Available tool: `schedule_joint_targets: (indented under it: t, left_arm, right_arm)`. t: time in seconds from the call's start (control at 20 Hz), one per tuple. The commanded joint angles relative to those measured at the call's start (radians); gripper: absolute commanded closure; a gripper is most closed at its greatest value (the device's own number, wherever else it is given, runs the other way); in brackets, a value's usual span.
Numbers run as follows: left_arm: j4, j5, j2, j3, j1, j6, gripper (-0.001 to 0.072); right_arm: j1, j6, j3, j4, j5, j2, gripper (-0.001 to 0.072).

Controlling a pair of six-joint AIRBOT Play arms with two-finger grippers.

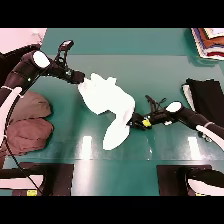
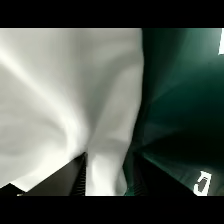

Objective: Fold the shirts.

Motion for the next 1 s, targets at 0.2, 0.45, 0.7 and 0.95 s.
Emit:
schedule_joint_targets:
  t: [0.2,0.45,0.7,0.95]
  left_arm:
    - [0.092,-0.052,0.029,0.025,0.009,-0.028,0.068]
    - [0.125,-0.05,0.21,0.183,0.074,-0.045,0.068]
    - [0.112,-0.049,0.413,0.319,0.073,-0.044,0.068]
    - [0.111,-0.051,0.589,0.363,0.073,-0.045,0.068]
  right_arm:
    - [-0.02,-0.035,0.047,-0.061,0.007,0.003,0.0698]
    - [-0.291,0.104,0.184,-0.385,0.129,0.308,0.0699]
    - [-0.477,0.101,0.467,-0.471,0.2,0.514,0.0699]
    - [-0.541,0.1,0.67,-0.559,0.275,0.647,0.0699]
